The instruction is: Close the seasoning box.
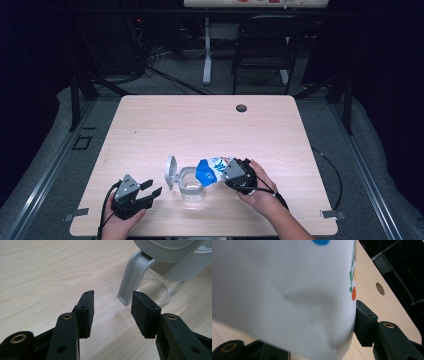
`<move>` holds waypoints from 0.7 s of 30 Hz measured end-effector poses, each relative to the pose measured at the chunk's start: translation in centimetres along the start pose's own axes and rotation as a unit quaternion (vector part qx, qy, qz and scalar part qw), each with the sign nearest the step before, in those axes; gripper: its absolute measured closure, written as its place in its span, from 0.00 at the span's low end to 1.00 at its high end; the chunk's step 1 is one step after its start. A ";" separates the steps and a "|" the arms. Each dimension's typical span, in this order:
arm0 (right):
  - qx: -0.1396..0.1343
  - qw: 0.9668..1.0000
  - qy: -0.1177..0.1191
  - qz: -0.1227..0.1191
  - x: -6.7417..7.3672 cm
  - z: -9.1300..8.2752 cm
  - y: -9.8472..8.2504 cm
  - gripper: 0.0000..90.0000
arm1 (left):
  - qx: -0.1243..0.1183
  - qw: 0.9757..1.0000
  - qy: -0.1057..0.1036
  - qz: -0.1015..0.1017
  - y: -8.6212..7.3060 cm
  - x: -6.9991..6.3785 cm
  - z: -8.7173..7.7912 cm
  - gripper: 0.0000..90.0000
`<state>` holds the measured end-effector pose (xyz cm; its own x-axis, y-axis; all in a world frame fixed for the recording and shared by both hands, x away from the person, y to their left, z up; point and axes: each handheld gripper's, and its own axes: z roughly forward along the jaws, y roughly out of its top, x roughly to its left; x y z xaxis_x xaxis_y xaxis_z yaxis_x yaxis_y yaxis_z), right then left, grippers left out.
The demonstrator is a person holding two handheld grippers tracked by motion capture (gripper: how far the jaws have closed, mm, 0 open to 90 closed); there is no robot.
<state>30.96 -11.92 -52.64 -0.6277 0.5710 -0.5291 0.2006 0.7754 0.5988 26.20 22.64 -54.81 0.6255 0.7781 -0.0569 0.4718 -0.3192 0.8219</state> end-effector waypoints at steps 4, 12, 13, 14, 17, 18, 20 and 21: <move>0.002 1.000 -0.010 -0.022 0.2 0.1 0.2 0.55 | -0.003 1.000 0.001 -0.002 0.0 0.0 0.0 0.60; 0.010 0.999 -0.026 -0.047 0.4 0.2 0.5 0.55 | -0.002 1.000 0.001 -0.002 0.0 0.0 0.1 0.60; 0.011 0.998 -0.027 -0.049 0.3 0.2 0.5 0.55 | -0.002 1.000 0.001 -0.001 0.0 0.0 0.1 0.60; 0.011 0.998 -0.027 -0.049 0.3 0.2 0.5 0.55 | -0.002 1.000 0.000 -0.001 0.0 0.0 0.1 0.60; 0.013 0.998 -0.030 -0.054 0.3 0.2 0.6 0.55 | -0.002 1.000 0.001 -0.002 0.0 0.0 0.0 0.60; 0.018 0.998 -0.031 -0.057 0.3 0.2 0.6 0.55 | 0.002 1.000 0.001 0.001 0.0 0.1 0.0 0.60; 0.020 0.998 -0.031 -0.059 0.3 0.2 0.6 0.55 | 0.001 1.000 0.001 0.001 0.0 0.1 0.0 0.60; 0.033 0.996 -0.038 -0.071 0.2 0.0 0.7 0.55 | 0.001 1.000 0.001 0.001 0.0 0.1 0.0 0.60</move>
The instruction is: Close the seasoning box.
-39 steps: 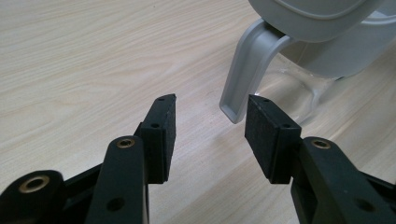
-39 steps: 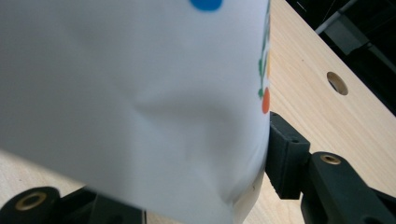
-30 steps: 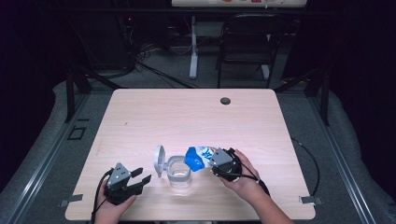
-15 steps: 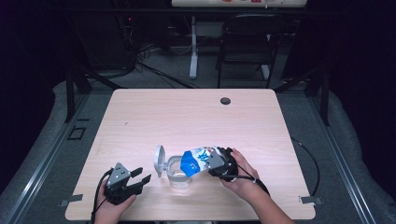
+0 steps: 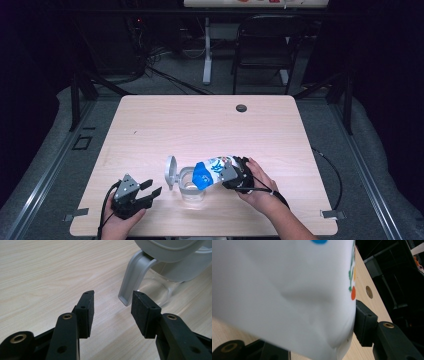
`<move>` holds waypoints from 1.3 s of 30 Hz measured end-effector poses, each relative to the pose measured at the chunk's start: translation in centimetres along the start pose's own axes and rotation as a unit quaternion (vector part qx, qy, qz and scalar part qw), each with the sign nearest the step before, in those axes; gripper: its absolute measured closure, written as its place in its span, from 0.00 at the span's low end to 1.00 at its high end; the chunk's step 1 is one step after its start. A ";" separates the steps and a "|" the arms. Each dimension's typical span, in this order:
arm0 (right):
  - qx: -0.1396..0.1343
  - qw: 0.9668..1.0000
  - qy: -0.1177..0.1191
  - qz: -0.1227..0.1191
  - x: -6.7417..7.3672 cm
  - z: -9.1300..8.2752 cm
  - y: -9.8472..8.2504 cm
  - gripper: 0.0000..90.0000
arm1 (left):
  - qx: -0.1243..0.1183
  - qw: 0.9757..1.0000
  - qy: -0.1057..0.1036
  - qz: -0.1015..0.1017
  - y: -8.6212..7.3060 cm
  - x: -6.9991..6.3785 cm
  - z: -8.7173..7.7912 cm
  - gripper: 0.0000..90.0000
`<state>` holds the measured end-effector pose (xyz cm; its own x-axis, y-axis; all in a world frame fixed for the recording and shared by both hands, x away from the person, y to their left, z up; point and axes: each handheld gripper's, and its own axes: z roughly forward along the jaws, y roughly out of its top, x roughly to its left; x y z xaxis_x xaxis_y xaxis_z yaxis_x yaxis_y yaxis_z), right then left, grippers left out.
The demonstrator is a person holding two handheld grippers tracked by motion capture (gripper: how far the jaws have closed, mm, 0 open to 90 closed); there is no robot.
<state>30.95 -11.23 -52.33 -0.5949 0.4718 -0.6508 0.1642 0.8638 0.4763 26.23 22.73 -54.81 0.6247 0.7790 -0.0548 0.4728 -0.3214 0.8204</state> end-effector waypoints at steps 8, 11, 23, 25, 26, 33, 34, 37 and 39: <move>-0.013 1.000 -0.003 0.002 0.0 0.2 0.2 0.55 | 0.000 1.000 0.000 0.001 0.0 0.0 0.0 0.60; -0.013 1.000 -0.007 -0.002 -0.1 0.2 0.3 0.55 | 0.000 1.000 0.000 0.000 0.0 0.1 0.0 0.60; -0.014 0.999 -0.035 -0.028 0.0 0.2 0.4 0.56 | 0.000 1.000 0.000 0.001 0.0 0.0 0.0 0.60; -0.018 0.998 -0.044 -0.036 0.0 0.3 0.4 0.56 | 0.000 1.000 0.000 0.001 0.0 0.1 0.0 0.60; -0.018 0.998 -0.044 -0.036 0.0 0.3 0.4 0.56 | 0.000 1.000 0.000 0.001 0.0 0.1 0.0 0.60; -0.009 0.997 -0.059 -0.053 0.1 0.2 0.4 0.56 | 0.000 1.000 0.000 -0.001 0.0 0.0 0.1 0.60; -0.010 0.997 -0.061 -0.054 0.1 0.2 0.3 0.56 | 0.000 1.000 0.000 -0.001 0.0 0.0 0.1 0.60; -0.007 0.996 -0.066 -0.062 0.1 0.2 0.3 0.56 | -0.003 1.000 0.000 -0.001 -0.1 0.0 0.1 0.60; -0.009 0.996 -0.069 -0.062 0.1 0.2 0.2 0.56 | -0.003 1.000 0.000 -0.001 -0.1 -0.1 0.1 0.60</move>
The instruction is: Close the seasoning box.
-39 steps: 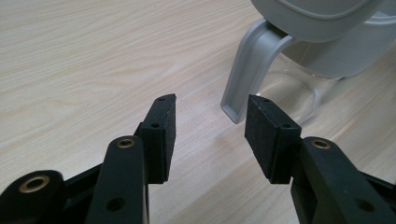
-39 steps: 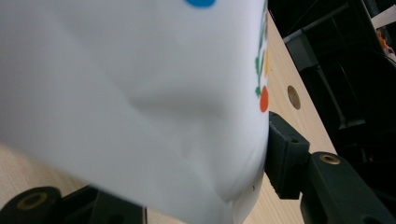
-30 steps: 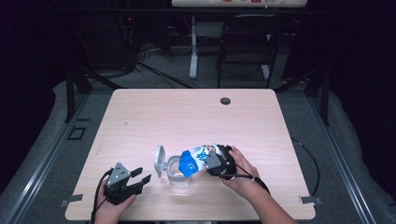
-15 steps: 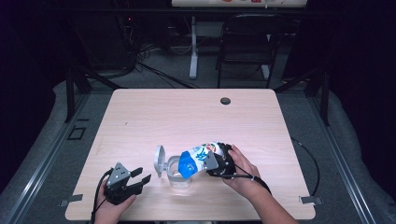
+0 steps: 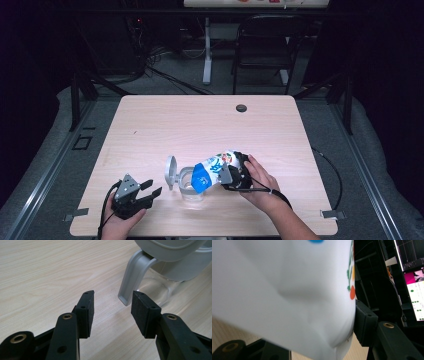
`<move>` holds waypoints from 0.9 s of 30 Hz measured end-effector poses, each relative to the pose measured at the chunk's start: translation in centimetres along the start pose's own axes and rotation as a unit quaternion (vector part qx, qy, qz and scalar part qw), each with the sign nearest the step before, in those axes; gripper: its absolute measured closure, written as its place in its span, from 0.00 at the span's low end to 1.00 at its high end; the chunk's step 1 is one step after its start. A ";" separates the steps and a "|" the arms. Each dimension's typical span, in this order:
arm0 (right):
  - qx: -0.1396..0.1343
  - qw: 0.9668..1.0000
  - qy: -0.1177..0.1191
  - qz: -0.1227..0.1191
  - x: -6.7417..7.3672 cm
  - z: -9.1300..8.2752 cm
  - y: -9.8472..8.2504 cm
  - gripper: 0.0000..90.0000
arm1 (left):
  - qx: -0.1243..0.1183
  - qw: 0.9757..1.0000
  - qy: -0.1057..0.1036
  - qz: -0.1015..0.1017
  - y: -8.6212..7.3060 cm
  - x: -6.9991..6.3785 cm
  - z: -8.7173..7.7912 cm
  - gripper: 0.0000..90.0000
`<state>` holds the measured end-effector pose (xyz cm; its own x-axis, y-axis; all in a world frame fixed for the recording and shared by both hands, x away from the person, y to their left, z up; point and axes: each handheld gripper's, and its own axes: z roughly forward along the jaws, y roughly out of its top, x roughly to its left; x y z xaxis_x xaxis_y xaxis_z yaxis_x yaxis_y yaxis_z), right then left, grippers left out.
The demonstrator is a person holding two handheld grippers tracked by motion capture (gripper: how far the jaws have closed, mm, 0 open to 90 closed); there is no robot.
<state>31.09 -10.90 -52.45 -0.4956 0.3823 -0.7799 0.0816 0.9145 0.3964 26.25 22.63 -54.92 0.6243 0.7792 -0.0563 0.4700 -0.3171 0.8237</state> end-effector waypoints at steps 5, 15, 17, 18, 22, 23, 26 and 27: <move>-0.003 1.000 -0.004 -0.003 0.1 0.1 -0.1 0.56 | 0.000 1.000 -0.001 0.000 0.0 0.0 0.0 0.60; -0.006 1.000 -0.018 -0.025 -0.1 0.1 0.4 0.56 | 0.002 1.000 -0.002 0.002 0.0 0.0 0.0 0.60; -0.005 0.999 -0.020 -0.027 -0.1 0.1 0.4 0.56 | 0.002 1.000 -0.002 0.001 0.0 0.0 -0.1 0.60; 0.000 0.999 -0.023 -0.033 -0.2 0.1 0.5 0.56 | 0.002 1.000 -0.002 0.001 0.0 0.0 -0.1 0.60; -0.003 0.999 -0.025 -0.034 -0.3 0.2 0.5 0.56 | 0.002 1.000 -0.003 0.001 0.0 -0.1 0.0 0.60; -0.003 0.999 -0.027 -0.036 -0.3 0.2 0.5 0.56 | 0.002 1.000 -0.002 0.002 0.0 -0.1 0.0 0.60; -0.002 0.999 -0.033 -0.043 -0.5 0.3 0.5 0.56 | 0.000 1.000 -0.002 0.002 0.0 -0.1 0.0 0.60; -0.002 0.999 -0.033 -0.043 -0.5 0.3 0.5 0.56 | 0.002 1.000 -0.002 0.003 0.0 -0.1 0.0 0.60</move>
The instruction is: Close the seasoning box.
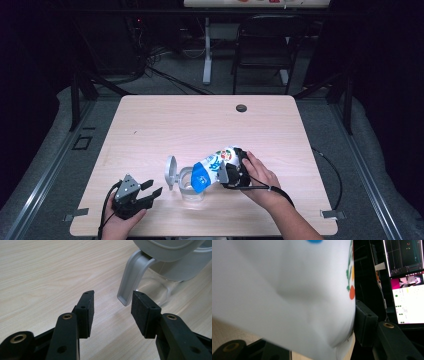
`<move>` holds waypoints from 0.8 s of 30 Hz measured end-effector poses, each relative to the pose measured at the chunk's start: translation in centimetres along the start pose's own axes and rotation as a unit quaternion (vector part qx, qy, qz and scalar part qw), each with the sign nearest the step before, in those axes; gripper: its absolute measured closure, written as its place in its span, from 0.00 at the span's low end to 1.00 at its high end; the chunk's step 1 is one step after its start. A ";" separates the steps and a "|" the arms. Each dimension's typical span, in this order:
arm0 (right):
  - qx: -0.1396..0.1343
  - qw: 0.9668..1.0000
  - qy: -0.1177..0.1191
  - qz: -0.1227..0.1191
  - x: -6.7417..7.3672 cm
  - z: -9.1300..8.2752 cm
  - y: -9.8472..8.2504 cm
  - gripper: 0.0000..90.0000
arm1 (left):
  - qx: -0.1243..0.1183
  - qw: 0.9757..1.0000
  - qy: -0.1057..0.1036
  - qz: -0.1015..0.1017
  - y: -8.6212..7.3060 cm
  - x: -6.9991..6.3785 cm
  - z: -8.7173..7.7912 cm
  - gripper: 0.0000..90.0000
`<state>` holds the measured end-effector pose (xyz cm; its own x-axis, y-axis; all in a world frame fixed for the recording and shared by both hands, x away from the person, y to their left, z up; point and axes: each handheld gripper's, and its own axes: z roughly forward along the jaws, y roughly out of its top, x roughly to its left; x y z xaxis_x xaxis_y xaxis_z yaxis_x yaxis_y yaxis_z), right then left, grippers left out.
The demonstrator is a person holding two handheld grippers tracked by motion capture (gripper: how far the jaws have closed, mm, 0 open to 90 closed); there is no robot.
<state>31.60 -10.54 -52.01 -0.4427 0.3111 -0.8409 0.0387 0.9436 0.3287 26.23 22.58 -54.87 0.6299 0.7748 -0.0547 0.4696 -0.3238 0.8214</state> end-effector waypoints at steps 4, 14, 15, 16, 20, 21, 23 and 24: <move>0.006 1.000 -0.004 -0.008 -0.1 -0.1 0.2 0.56 | 0.001 1.000 0.000 0.002 0.0 0.0 0.0 0.60; 0.003 1.000 -0.008 -0.014 -0.2 0.0 0.3 0.56 | -0.002 1.000 0.002 0.003 0.0 0.0 0.1 0.60; 0.002 1.000 -0.007 -0.015 -0.2 0.0 0.3 0.56 | -0.002 1.000 0.002 0.003 0.0 0.0 0.1 0.60; 0.003 1.000 -0.007 -0.015 -0.2 0.0 0.3 0.56 | -0.002 1.000 0.002 0.003 0.0 0.0 0.1 0.60; 0.008 1.000 -0.010 -0.022 -0.3 0.0 0.4 0.56 | -0.001 1.000 0.001 0.005 0.0 0.0 0.1 0.60; 0.002 1.000 -0.010 -0.017 -0.2 0.1 0.3 0.56 | -0.001 1.000 0.001 0.004 0.0 -0.1 0.1 0.60; 0.004 1.000 -0.011 -0.020 -0.2 0.0 0.4 0.56 | -0.001 1.000 0.001 0.004 0.0 -0.1 0.2 0.60; 0.003 1.000 -0.012 -0.022 -0.2 0.0 0.4 0.56 | -0.001 1.000 0.001 0.004 0.0 -0.1 0.2 0.60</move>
<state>31.72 -10.25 -51.71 -0.4224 0.2725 -0.8645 0.0259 0.9570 0.2890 26.28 22.43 -54.96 0.6322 0.7734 -0.0469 0.4634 -0.3289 0.8229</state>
